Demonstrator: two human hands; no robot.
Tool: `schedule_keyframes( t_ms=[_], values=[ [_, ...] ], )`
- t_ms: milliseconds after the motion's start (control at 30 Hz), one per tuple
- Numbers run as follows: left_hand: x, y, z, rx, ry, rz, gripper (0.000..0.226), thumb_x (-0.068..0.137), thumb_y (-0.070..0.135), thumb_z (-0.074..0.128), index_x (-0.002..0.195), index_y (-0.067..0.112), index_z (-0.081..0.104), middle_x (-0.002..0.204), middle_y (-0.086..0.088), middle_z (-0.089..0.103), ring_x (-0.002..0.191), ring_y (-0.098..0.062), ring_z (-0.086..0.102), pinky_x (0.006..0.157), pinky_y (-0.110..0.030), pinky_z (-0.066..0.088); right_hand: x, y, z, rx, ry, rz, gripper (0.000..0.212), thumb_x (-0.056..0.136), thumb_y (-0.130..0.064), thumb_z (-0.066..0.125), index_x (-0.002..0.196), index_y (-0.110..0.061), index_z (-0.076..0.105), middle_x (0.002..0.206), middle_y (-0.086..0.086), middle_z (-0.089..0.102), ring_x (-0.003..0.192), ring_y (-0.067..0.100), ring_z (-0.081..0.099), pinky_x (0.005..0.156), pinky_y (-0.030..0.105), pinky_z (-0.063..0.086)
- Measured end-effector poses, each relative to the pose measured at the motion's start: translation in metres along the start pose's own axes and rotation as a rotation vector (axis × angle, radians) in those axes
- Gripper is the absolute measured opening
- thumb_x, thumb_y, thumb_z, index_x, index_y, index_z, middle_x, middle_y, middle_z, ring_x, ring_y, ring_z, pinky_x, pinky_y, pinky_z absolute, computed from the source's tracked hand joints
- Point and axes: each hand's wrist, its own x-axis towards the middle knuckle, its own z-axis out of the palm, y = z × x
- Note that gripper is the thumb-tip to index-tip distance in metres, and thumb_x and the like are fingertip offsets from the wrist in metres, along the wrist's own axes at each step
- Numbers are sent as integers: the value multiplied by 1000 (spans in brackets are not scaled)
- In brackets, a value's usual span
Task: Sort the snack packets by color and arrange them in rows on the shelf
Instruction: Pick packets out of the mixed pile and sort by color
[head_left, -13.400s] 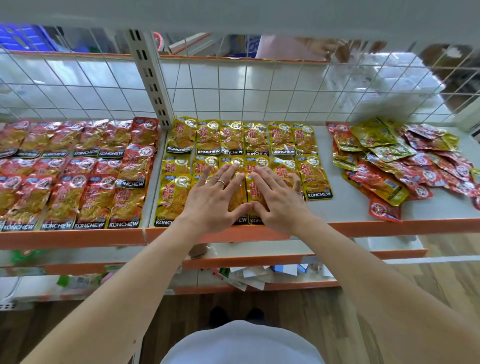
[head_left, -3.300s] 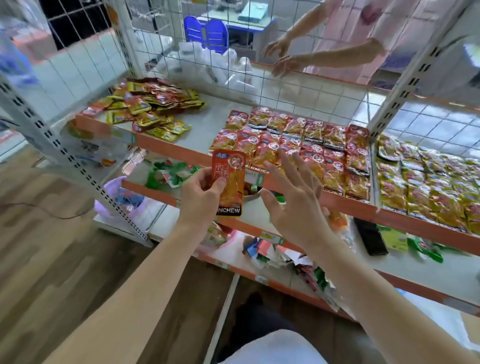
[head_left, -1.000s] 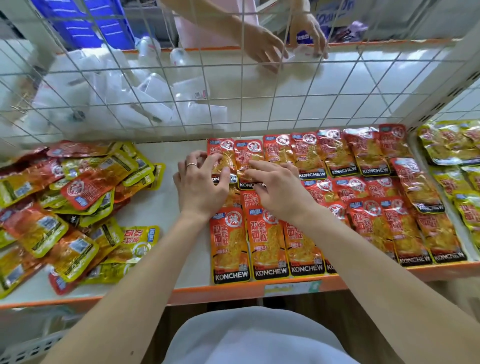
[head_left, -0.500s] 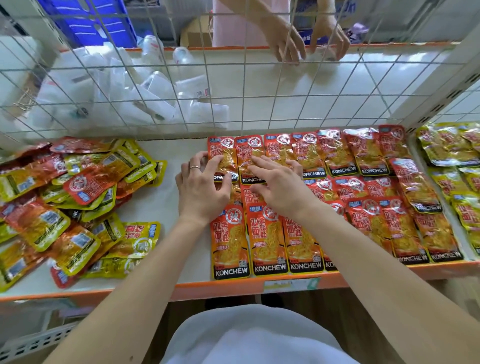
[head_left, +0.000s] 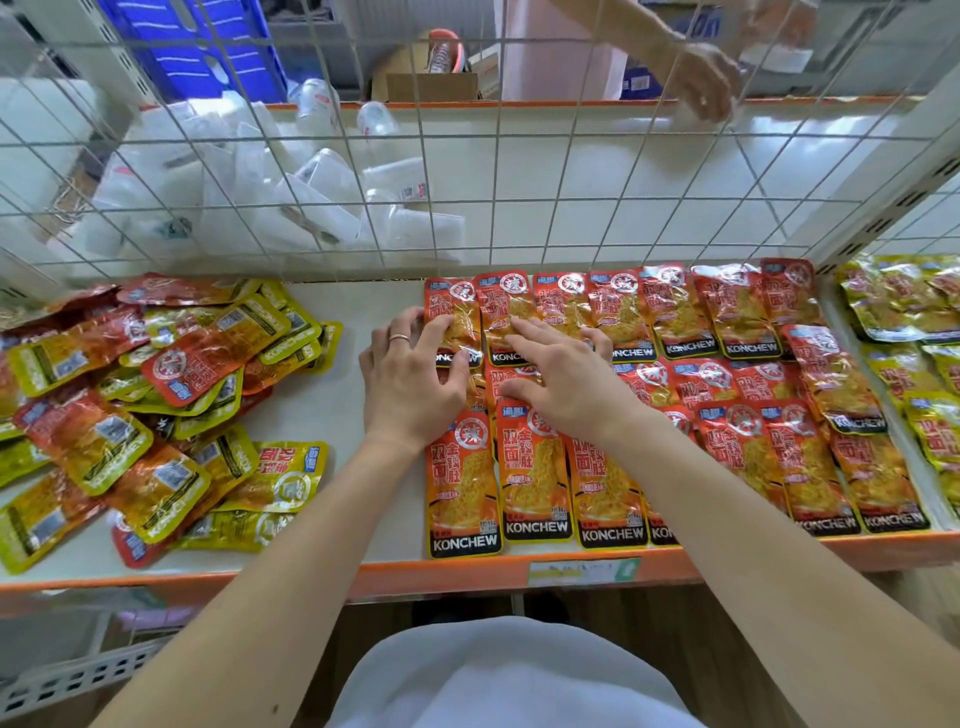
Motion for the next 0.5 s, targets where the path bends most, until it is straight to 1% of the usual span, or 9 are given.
schedule_keyframes(
  t_ms=[100, 167, 267, 333, 500],
  values=[
    [-1, 1, 0, 10, -4, -2, 56, 89, 52, 43, 137, 27, 56, 145, -3, 47, 131, -28, 39, 107, -47, 31, -2, 0, 0, -12, -8, -10, 53, 102, -43, 48, 152, -26, 38, 165, -10, 17, 152, 8, 13, 117, 50, 4],
    [-1, 1, -1, 11, -2, -4, 57, 90, 53, 42, 139, 27, 55, 147, -4, 44, 133, -28, 37, 108, -47, 30, -5, 1, 0, 8, 32, -18, 47, 104, -39, 45, 150, -27, 42, 165, -9, 21, 151, 8, 15, 115, 48, 7],
    [-1, 2, -2, 11, -15, 8, 59, 89, 53, 41, 141, 26, 53, 151, -3, 41, 136, -27, 34, 110, -47, 28, -8, 4, -1, 19, 75, -18, 43, 105, -36, 45, 147, -28, 46, 163, -9, 26, 150, 9, 19, 113, 46, 9],
    [-2, 1, -2, 15, -24, 17, 59, 89, 52, 40, 141, 27, 52, 152, -2, 40, 137, -26, 34, 111, -47, 27, -9, 5, -2, -12, 48, -12, 46, 104, -40, 45, 148, -28, 44, 163, -8, 25, 151, 9, 18, 114, 48, 8],
    [-1, 1, -2, 34, -24, 22, 60, 88, 53, 40, 141, 28, 51, 151, -1, 40, 137, -25, 34, 111, -46, 26, -13, 6, 2, -69, -13, -17, 57, 102, -49, 44, 155, -29, 33, 166, -9, 13, 152, 7, 10, 117, 52, 5]
  ],
)
